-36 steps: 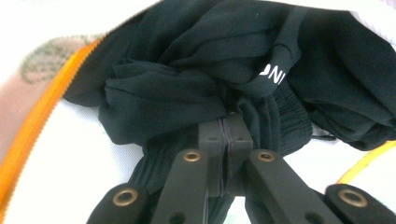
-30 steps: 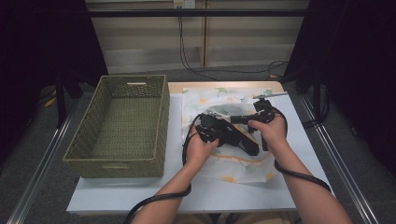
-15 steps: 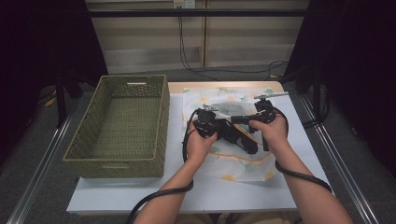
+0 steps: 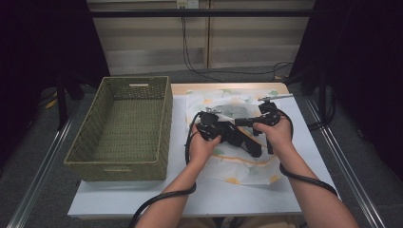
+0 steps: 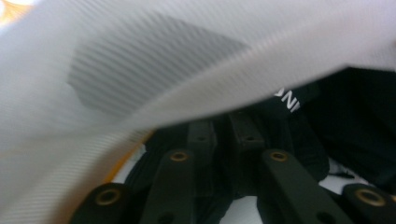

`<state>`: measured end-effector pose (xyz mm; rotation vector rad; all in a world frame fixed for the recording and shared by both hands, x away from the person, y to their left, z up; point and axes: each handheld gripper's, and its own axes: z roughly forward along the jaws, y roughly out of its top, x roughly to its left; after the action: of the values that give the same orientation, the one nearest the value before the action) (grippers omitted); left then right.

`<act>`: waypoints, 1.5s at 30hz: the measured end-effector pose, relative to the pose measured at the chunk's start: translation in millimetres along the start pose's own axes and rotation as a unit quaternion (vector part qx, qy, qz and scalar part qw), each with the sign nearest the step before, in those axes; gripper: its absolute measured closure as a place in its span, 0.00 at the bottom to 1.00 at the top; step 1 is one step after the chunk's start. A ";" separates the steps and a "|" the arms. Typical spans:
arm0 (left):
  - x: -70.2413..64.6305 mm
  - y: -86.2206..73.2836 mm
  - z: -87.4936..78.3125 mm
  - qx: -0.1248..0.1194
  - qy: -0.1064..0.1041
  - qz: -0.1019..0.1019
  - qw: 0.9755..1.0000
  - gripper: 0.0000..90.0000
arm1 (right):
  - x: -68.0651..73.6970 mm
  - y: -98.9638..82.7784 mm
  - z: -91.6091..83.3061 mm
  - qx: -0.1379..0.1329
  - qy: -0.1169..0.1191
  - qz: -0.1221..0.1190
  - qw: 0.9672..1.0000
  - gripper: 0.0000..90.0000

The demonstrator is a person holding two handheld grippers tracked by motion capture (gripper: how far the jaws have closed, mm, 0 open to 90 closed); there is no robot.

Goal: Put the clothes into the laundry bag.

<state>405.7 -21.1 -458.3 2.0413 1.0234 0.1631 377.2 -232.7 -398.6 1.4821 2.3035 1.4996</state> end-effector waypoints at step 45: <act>-17.2 -0.6 12.6 -0.007 -0.031 -0.029 0.999 0.97 | -0.9 -0.7 -3.1 0.004 -0.001 -0.003 1.000 1.00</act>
<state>399.6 -41.0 -462.9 1.9889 1.0388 0.0776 375.8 -235.6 -397.8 1.4775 2.3141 1.4890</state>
